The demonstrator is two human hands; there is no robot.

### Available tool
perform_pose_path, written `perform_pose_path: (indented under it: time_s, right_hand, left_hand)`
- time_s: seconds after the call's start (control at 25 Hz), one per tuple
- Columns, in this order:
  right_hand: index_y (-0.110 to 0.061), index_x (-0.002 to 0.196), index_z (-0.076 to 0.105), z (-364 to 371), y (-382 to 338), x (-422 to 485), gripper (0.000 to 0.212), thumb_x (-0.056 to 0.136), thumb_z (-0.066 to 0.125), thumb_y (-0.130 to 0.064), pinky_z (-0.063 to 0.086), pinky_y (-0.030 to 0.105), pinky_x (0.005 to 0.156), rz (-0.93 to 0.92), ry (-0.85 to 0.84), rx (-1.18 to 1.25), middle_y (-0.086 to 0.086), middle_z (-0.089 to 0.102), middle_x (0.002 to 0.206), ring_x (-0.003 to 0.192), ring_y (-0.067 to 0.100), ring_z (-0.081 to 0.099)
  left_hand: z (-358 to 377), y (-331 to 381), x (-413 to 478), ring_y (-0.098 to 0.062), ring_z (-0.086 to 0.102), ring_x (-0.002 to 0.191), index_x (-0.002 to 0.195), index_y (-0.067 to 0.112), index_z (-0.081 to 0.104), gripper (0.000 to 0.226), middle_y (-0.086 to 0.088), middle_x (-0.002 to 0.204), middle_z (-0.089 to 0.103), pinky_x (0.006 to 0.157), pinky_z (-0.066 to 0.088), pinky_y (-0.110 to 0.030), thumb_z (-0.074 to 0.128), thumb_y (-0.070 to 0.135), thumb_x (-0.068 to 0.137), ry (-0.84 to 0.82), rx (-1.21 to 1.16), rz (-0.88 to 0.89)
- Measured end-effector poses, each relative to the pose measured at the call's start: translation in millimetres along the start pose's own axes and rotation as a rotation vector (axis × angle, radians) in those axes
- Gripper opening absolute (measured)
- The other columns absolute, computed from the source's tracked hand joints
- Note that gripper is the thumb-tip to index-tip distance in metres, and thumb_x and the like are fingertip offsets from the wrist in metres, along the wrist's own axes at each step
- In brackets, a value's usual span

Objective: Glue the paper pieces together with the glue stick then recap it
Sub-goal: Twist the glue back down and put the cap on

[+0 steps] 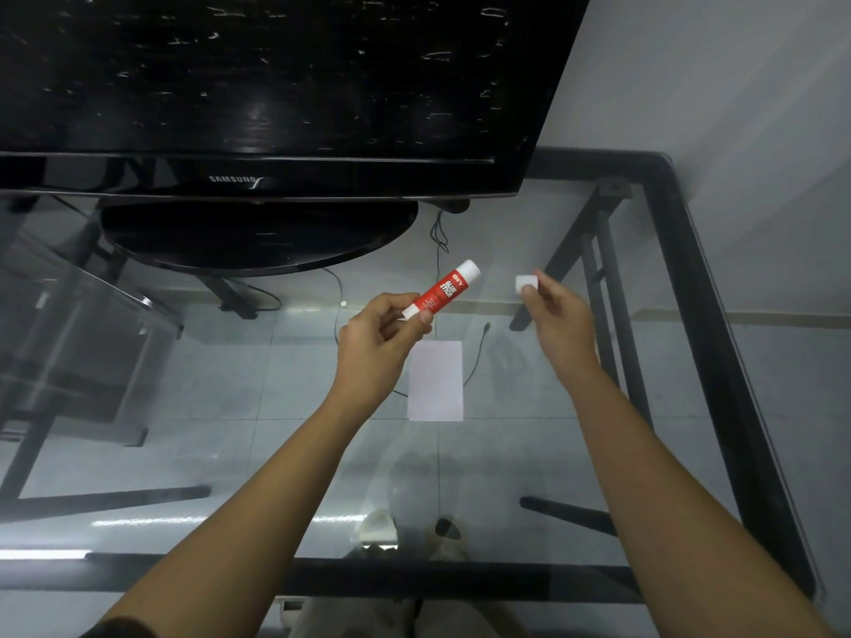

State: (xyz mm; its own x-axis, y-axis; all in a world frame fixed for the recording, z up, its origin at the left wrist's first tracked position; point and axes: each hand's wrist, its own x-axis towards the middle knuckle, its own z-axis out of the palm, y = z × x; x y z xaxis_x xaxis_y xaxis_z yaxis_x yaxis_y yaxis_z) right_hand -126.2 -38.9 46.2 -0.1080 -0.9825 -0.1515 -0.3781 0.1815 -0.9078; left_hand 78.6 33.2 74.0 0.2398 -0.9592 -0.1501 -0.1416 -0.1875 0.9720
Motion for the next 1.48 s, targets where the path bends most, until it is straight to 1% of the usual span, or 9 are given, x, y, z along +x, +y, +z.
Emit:
perform_pose_path:
  time_s: [0.08, 0.2, 0.44, 0.68, 0.92, 1.04, 1.2, 1.36, 1.48]
  right_hand:
    - [-0.029, 0.115, 0.061, 8, -22, -12, 0.029, 0.086, 0.058, -0.034, 0.046, 0.014, 0.085, 0.054, -0.124, 0.290, -0.013, 0.063, 0.115, 0.104, 0.000, 0.059]
    - [-0.034, 0.107, 0.061, 15, -36, -27, 0.022, 0.085, 0.055, -0.034, 0.048, 0.014, 0.084, 0.069, -0.225, 0.469, -0.011, 0.063, 0.113, 0.104, 0.000, 0.060]
    - [-0.022, 0.125, 0.054, -1, -42, -24, 0.036, 0.089, 0.055, -0.028, 0.044, 0.008, 0.086, -0.064, -0.248, 0.221, -0.008, 0.061, 0.113, 0.102, -0.002, 0.057]
    - [-0.017, 0.124, 0.054, 1, -44, -23, 0.037, 0.088, 0.056, -0.027, 0.048, 0.009, 0.076, -0.098, -0.244, 0.156, -0.015, 0.060, 0.102, 0.088, -0.017, 0.055]
    - [-0.029, 0.120, 0.048, 18, -37, -31, 0.042, 0.082, 0.060, -0.038, 0.049, 0.022, 0.085, 0.027, -0.255, 0.398, -0.010, 0.062, 0.107, 0.103, 0.008, 0.060]
    - [-0.028, 0.105, 0.058, 26, -23, -31, 0.029, 0.081, 0.059, -0.044, 0.048, 0.025, 0.083, 0.080, -0.290, 0.377, -0.009, 0.066, 0.102, 0.094, 0.004, 0.065]
    - [-0.027, 0.097, 0.058, 21, 5, -25, 0.015, 0.085, 0.061, -0.035, 0.043, 0.013, 0.073, -0.069, -0.066, -0.021, -0.015, 0.062, 0.089, 0.081, -0.002, 0.059]
    - [-0.023, 0.092, 0.058, 10, 31, -24, 0.011, 0.084, 0.064, -0.027, 0.037, 0.008, 0.068, -0.211, -0.017, -0.226, -0.020, 0.057, 0.083, 0.074, -0.006, 0.056]
    - [-0.014, 0.098, 0.060, 9, 44, -24, 0.021, 0.084, 0.063, -0.029, 0.041, 0.017, 0.071, -0.223, -0.049, -0.308, -0.004, 0.063, 0.093, 0.078, 0.004, 0.056]
  left_hand:
    - [5, 1, 0, -0.013, 0.068, 0.087, 0.109, 0.016, 0.061, 0.027, 0.003, 0.096, 0.069, 0.087, 0.055, -0.039, 0.066, 0.025, 0.083, -0.003, -0.007, 0.014]
    - [11, 3, 0, -0.014, 0.066, 0.089, 0.107, 0.022, 0.061, 0.026, 0.003, 0.098, 0.068, 0.083, 0.055, -0.033, 0.066, 0.028, 0.083, -0.026, 0.029, 0.064]
    - [6, 6, 8, -0.010, 0.061, 0.088, 0.112, 0.023, 0.062, 0.032, 0.018, 0.091, 0.061, 0.075, 0.052, -0.021, 0.066, 0.032, 0.082, -0.056, 0.154, 0.103]
    - [8, 3, 10, -0.017, 0.062, 0.091, 0.115, 0.019, 0.062, 0.034, 0.000, 0.098, 0.065, 0.078, 0.053, -0.025, 0.065, 0.030, 0.083, -0.074, 0.151, 0.132]
    - [11, 1, 9, -0.008, 0.064, 0.089, 0.115, 0.021, 0.060, 0.031, 0.010, 0.097, 0.065, 0.078, 0.053, -0.019, 0.062, 0.030, 0.086, -0.120, 0.045, 0.126]
    - [15, -11, 6, -0.008, 0.062, 0.096, 0.124, 0.023, 0.054, 0.037, 0.003, 0.113, 0.065, 0.086, 0.050, -0.019, 0.054, 0.037, 0.090, -0.144, 0.157, 0.152]
    - [9, -57, -11, -0.019, 0.031, 0.136, 0.142, 0.019, 0.028, 0.048, -0.004, 0.151, 0.031, 0.107, 0.026, -0.030, 0.032, 0.037, 0.098, -0.103, 0.586, 0.153]
    - [-9, -105, -32, -0.022, 0.004, 0.143, 0.145, 0.009, 0.013, 0.052, -0.011, 0.155, 0.013, 0.113, 0.007, -0.035, 0.025, 0.033, 0.099, -0.066, 0.922, 0.122]
    - [-15, -127, -37, -0.019, -0.018, 0.136, 0.144, 0.011, -0.004, 0.057, -0.009, 0.156, -0.004, 0.111, -0.004, -0.035, 0.016, 0.039, 0.098, -0.130, 1.107, 0.063]
